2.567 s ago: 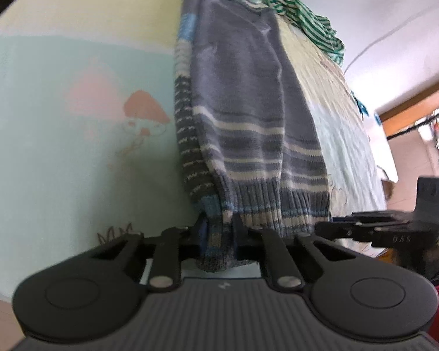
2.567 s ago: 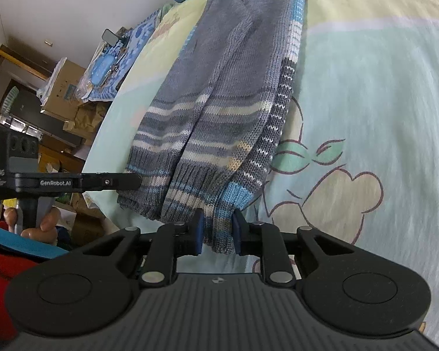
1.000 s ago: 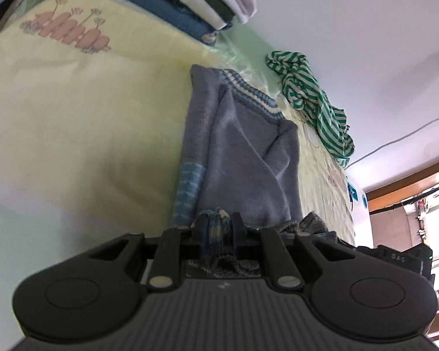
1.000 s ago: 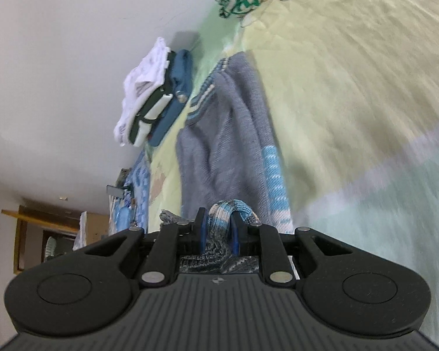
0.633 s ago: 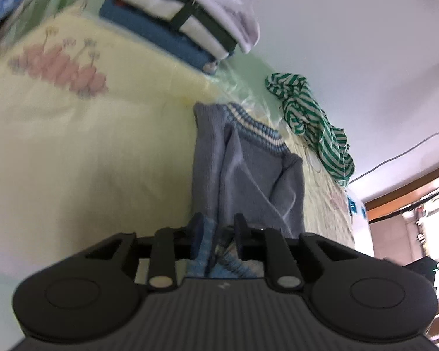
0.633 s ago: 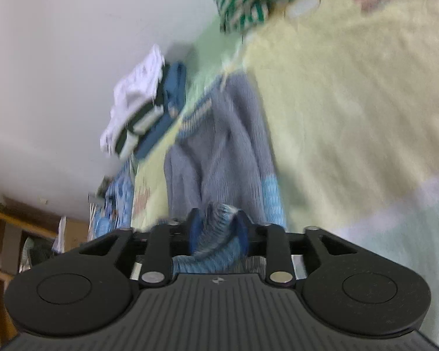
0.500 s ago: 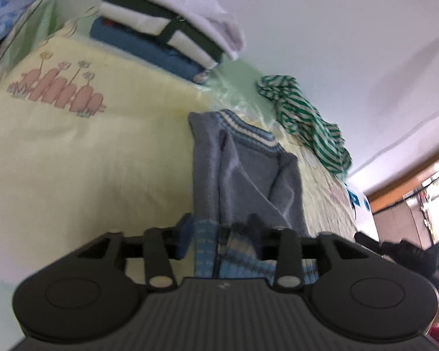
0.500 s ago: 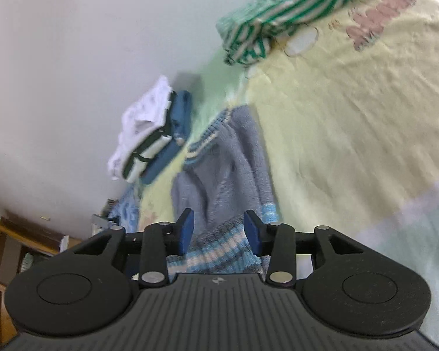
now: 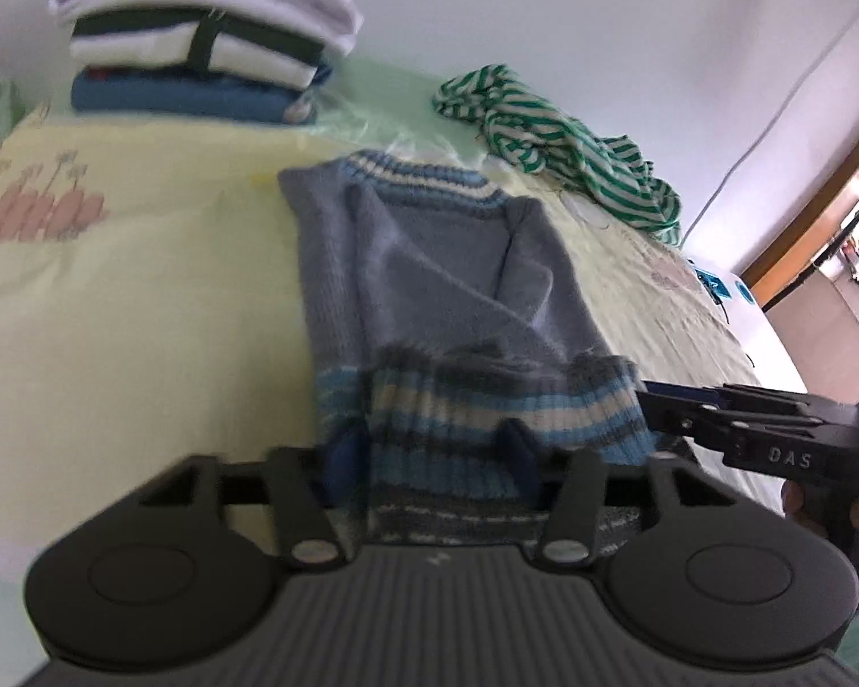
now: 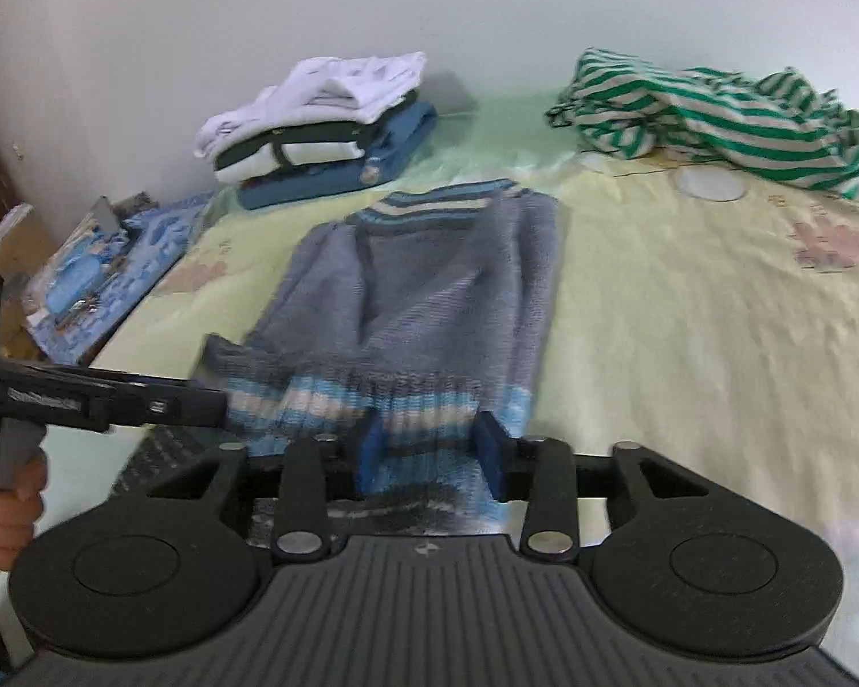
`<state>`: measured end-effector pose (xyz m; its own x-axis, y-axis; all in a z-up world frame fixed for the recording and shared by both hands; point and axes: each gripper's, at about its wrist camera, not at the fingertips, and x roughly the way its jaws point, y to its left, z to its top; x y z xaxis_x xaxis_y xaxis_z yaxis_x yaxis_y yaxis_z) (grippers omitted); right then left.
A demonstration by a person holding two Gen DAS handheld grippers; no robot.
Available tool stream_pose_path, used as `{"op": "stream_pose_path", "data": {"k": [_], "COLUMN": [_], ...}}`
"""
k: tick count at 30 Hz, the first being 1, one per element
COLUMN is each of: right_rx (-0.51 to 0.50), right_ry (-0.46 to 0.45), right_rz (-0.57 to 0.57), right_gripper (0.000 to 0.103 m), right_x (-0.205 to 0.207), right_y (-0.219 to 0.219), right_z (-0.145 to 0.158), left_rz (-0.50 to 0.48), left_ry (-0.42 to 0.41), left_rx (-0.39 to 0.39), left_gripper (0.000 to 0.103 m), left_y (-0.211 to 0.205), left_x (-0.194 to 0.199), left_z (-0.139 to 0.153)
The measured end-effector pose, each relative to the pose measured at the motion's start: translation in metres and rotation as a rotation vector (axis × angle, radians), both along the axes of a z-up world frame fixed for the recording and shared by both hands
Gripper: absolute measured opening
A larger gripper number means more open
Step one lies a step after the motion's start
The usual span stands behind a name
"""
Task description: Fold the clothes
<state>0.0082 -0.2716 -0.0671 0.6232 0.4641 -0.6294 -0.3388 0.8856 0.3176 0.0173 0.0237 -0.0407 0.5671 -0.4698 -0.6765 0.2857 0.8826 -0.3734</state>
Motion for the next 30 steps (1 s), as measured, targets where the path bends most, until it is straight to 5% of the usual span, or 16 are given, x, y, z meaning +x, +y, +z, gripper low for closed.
{"op": "stream_pose_path", "data": {"k": [2,6,9,11,13,15,19,23,25,28,30], "right_rx": [-0.009,0.036,0.073,0.113,0.152,0.180,0.250,0.292,0.337,0.388,0.408], "right_ry": [-0.021,-0.047,0.002,0.035,0.065,0.086,0.122,0.151,0.178,0.180,0.150], "right_rz": [0.015,-0.023,-0.016,-0.019,-0.024,-0.023,0.000,0.028,0.009,-0.011,-0.017], "right_gripper": [0.011,0.010,0.015,0.022,0.035,0.036,0.031,0.028,0.016,0.014,0.013], "right_x": [-0.001,-0.003,0.002,0.005,0.007,0.007,0.009,0.011,0.012,0.007,0.001], "right_y": [0.001,-0.006,-0.007,-0.010,-0.014,-0.016,-0.019,-0.023,-0.029,-0.035,-0.038], "right_z": [0.003,0.009,0.003,-0.001,-0.006,-0.010,-0.016,-0.021,-0.025,-0.020,-0.011], "left_rz": [0.028,0.085,0.042,0.020,0.037,0.072,0.049,-0.004,-0.005,-0.004,0.013], "left_ry": [-0.025,-0.004,0.020,0.013,0.003,0.009,0.019,-0.025,-0.037,-0.048,-0.064], "left_rx": [0.020,-0.021,-0.043,-0.030,-0.007,-0.004,-0.045,0.001,0.017,-0.006,-0.026], "left_gripper": [0.016,0.012,0.007,0.011,0.028,0.051,0.052,0.052,0.048,0.008,0.008], "left_y": [0.001,0.013,0.011,0.007,0.005,0.009,0.007,-0.011,-0.015,-0.010,-0.002], "left_x": [-0.003,0.005,0.011,0.009,0.007,0.007,0.008,0.003,0.002,0.000,-0.001], "left_z": [0.003,0.004,0.003,0.003,0.002,-0.001,-0.003,-0.004,-0.007,0.000,0.009]}}
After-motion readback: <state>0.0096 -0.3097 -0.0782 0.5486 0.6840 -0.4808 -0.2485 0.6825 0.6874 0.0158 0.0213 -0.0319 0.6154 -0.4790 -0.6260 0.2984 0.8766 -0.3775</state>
